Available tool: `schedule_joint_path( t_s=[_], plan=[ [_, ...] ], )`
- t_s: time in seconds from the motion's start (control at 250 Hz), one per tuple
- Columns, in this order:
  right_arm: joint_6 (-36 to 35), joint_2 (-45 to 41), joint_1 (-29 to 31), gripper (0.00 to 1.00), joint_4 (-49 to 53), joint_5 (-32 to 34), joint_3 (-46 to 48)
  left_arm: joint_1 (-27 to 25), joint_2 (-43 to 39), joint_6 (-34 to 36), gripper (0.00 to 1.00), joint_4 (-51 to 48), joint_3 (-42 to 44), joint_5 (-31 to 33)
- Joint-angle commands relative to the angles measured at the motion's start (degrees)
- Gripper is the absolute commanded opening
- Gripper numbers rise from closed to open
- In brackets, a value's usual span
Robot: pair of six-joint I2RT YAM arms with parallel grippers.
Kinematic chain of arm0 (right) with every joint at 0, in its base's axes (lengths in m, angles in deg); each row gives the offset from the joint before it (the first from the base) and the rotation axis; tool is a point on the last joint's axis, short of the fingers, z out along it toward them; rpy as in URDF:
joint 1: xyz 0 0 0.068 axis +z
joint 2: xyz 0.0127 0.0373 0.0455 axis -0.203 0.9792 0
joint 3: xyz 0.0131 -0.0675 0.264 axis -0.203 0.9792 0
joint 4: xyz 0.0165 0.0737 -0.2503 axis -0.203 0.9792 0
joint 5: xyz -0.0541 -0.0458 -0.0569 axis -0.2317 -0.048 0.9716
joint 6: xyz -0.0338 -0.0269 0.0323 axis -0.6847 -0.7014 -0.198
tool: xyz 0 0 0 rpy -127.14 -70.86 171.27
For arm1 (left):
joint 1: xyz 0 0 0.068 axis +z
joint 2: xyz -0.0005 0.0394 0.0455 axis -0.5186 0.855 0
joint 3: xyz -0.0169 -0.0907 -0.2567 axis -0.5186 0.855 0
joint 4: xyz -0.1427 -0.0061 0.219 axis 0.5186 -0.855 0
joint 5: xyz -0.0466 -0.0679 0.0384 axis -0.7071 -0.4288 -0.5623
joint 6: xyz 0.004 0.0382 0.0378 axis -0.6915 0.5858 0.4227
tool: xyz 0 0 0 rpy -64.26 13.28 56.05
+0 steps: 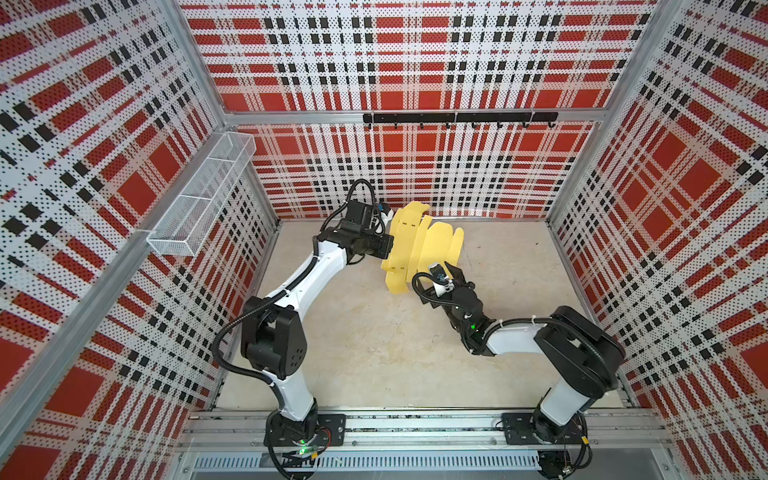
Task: Fold the paper box
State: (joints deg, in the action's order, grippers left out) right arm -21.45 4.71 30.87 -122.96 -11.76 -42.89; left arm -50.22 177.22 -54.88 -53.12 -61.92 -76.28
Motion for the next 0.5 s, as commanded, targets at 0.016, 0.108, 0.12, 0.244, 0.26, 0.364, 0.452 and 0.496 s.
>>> schedule_joint_path(
  t_s=[0.016, 0.108, 0.12, 0.244, 0.26, 0.364, 0.452, 0.496],
  plan=[
    [-1.5, -4.7, -2.6, 0.98, 7.0, -5.6, 1.1, 5.6, -4.1, -5.6, 0.00, 0.0, 2.2, -8.4],
    [-1.4, -6.1, -4.4, 0.98, 11.4, -10.3, 1.3, 9.1, -5.1, -8.2, 0.00, -0.7, 3.3, -10.3],
    [-1.3, -6.2, -4.5, 0.98, 12.0, -10.6, 1.1, 9.4, -5.2, -8.3, 0.00, -0.8, 3.4, -10.5],
    [-1.8, -6.2, -4.8, 0.97, 17.4, -14.3, -1.3, 12.1, -7.6, -8.2, 0.00, -1.5, 6.2, -11.4],
    [-2.0, -6.0, -4.8, 0.97, 17.5, -14.9, -1.6, 12.5, -7.9, -8.3, 0.00, -1.5, 6.8, -11.8],
    [-2.5, -3.8, -4.7, 0.95, 19.8, -19.3, -4.4, 14.2, -8.5, -9.1, 0.00, -2.0, 9.4, -13.7],
    [-2.3, -2.2, -4.7, 0.91, 23.4, -23.9, -7.6, 15.0, -7.0, -7.2, 0.00, -4.8, 9.9, -13.8],
    [-2.4, -1.3, -4.7, 0.90, 23.3, -25.8, -8.5, 15.4, -5.5, -6.7, 0.00, -5.7, 10.3, -13.5]
  ],
)
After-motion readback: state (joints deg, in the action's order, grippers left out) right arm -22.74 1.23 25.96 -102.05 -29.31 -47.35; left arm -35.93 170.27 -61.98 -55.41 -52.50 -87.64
